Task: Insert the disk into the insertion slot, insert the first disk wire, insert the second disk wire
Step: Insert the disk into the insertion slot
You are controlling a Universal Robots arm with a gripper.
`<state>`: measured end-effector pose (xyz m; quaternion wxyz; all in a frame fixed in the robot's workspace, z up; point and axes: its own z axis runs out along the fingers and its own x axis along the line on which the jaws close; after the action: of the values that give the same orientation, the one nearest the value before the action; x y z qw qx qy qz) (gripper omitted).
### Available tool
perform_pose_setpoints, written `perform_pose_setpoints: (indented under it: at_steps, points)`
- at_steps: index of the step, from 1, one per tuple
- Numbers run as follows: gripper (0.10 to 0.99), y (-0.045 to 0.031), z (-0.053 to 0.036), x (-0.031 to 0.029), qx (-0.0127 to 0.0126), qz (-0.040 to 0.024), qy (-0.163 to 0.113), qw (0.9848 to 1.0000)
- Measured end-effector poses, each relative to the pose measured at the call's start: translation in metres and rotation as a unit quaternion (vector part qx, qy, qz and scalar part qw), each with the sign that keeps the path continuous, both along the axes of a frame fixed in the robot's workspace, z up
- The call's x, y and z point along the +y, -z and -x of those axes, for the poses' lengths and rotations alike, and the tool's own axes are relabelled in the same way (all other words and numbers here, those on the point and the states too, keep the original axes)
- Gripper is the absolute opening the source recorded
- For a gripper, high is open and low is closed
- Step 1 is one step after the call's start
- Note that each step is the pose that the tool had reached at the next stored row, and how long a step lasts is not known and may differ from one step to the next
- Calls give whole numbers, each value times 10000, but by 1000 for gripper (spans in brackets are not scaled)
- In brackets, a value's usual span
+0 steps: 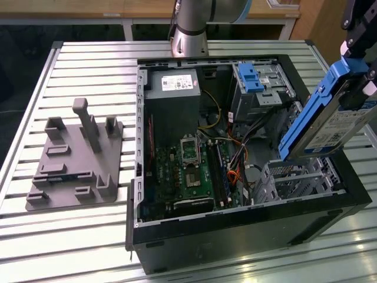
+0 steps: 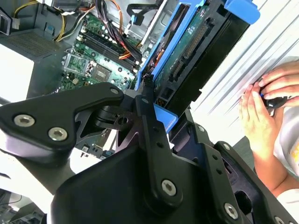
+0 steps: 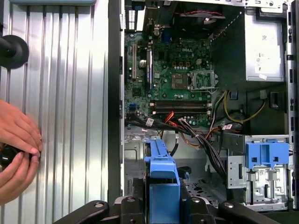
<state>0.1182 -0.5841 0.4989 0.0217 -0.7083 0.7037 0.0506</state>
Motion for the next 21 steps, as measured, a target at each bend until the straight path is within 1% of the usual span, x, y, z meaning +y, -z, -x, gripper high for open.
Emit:
perform_pose_setpoints:
  at_steps: [3,13,21]
  points:
    - [365,3,-40,1,0,-2,-36,10000]
    - [365,18,-57,1,0,-1,-45,10000]
    - [365,51,-87,1,0,-2,-49,10000]
